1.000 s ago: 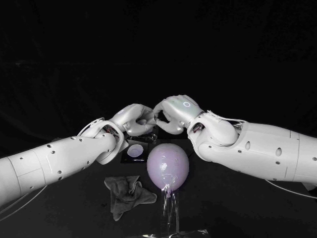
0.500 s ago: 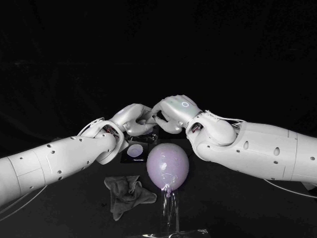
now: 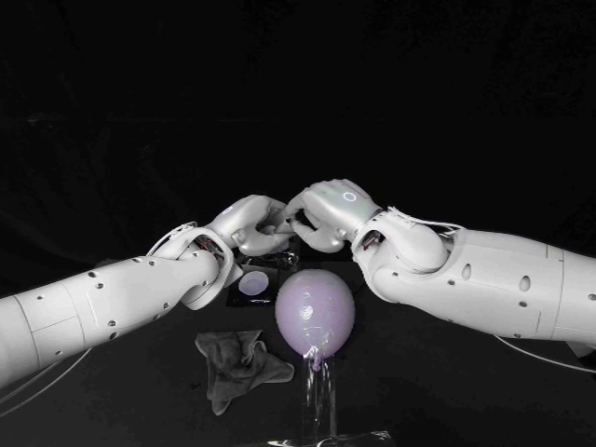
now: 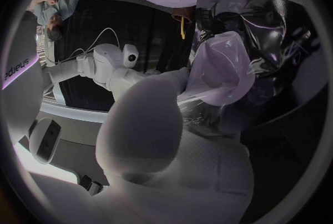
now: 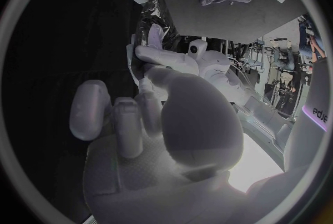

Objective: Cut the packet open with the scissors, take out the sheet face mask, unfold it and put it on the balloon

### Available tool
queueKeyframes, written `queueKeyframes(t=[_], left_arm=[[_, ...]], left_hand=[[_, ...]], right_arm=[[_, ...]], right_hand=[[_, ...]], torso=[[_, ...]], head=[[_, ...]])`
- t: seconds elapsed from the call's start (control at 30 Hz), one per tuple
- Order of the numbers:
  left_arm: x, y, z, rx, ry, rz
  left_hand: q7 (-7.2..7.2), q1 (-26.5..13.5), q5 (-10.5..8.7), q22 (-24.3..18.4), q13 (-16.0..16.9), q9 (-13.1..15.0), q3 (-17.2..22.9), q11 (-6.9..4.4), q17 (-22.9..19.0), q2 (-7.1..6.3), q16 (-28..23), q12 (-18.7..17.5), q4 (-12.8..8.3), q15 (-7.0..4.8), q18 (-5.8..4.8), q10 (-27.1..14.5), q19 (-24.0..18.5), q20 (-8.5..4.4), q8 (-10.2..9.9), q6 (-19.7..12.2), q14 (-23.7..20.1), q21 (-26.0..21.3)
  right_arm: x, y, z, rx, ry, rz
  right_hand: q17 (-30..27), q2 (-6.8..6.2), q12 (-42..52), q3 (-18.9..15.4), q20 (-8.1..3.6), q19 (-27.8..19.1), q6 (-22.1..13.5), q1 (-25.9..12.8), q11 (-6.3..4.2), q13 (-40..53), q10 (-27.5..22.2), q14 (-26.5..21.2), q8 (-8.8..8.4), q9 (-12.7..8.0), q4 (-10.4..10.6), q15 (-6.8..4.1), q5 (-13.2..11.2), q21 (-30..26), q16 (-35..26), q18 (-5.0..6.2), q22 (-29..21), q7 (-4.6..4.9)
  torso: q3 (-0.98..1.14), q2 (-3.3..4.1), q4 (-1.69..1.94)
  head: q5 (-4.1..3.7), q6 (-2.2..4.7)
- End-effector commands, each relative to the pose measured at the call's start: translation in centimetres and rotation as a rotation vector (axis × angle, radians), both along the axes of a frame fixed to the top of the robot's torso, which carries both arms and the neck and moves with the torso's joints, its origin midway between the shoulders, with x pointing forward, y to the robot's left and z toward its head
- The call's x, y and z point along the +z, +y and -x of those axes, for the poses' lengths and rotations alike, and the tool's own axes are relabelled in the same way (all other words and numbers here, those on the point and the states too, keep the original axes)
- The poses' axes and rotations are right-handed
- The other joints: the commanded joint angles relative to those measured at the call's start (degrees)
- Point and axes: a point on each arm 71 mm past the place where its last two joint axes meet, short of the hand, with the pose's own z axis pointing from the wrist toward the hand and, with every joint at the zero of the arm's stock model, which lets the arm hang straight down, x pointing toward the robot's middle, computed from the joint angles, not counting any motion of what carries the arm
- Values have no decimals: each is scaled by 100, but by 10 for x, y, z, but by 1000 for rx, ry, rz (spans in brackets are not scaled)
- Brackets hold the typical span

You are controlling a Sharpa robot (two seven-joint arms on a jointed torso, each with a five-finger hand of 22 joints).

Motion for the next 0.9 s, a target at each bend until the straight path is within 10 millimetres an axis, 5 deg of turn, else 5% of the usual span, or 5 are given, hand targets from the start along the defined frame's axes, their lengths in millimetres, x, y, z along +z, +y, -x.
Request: queueKeyframes(t=[0.03, 0.33, 0.47, 0.5, 0.9], left_arm=[[8, -2, 0, -9, -14, 62], [10, 8, -1, 25, 28, 140], [9, 14, -2, 39, 61, 158], [8, 15, -2, 42, 68, 162], [9, 35, 4, 77, 136, 240]], left_hand=[[19, -41, 32, -5, -13, 682, -34, 6, -4, -107, -28, -38, -18, 9, 58, -75, -66, 8, -27, -50, -62, 5], [507, -504, 81, -374, -177, 461, -712, 501, -151, -1056, -462, -506, 224, 463, -176, -1117, -937, 344, -618, -863, -1068, -702], [654, -298, 31, -691, -165, 300, -1919, 729, -357, -863, -866, -631, 251, 704, -303, -1894, -1470, 497, -941, -1371, -1673, -1252], [708, 124, 26, -882, -169, 229, -3114, 830, -484, -554, -1091, -630, 471, 788, -427, -2187, -1725, 498, -1032, -1533, -1880, -1561], [824, 393, 51, -1316, -165, 130, -3912, 945, -731, -740, -1600, -602, 500, 984, -592, -2752, -3060, 531, -1116, -1815, -2334, -2462]], right_arm=[[-1, -1, 1, 4, 24, -38], [1, -15, -3, -62, 51, -132], [2, -22, -6, -93, 59, -160], [2, -23, -6, -99, 60, -164], [1, -42, -22, -196, 46, -151]], right_hand=[[1505, -2, -38, 20, -23, 29, 299, -44, -56, 865, 309, 596, 210, 115, -23, -40, 17, -20, 22, -52, 623, -97], [1505, -30, -47, 24, -31, 40, 318, -56, -75, 861, 316, 596, 245, 142, -73, -55, 18, 5, 22, -56, 640, -117], [1505, -31, -45, 28, -33, 44, 320, -57, -78, 862, 318, 596, 251, 147, -83, -58, 18, 11, 22, -58, 644, -120], [1505, -31, -45, 28, -33, 44, 320, -57, -78, 862, 318, 596, 251, 147, -83, -58, 18, 11, 22, -58, 644, -120], [1505, -41, -46, 28, -35, 54, 322, -67, -82, 861, 320, 596, 260, 156, -93, -63, 18, 33, 22, -62, 656, -123]], torso=[[4, 0, -2], [5, 2, -4], [3, -2, -1], [3, -2, -1], [2, 5, 1]], head=[[-1, 12], [-26, 29], [-30, 34], [-33, 33], [-98, 58]])
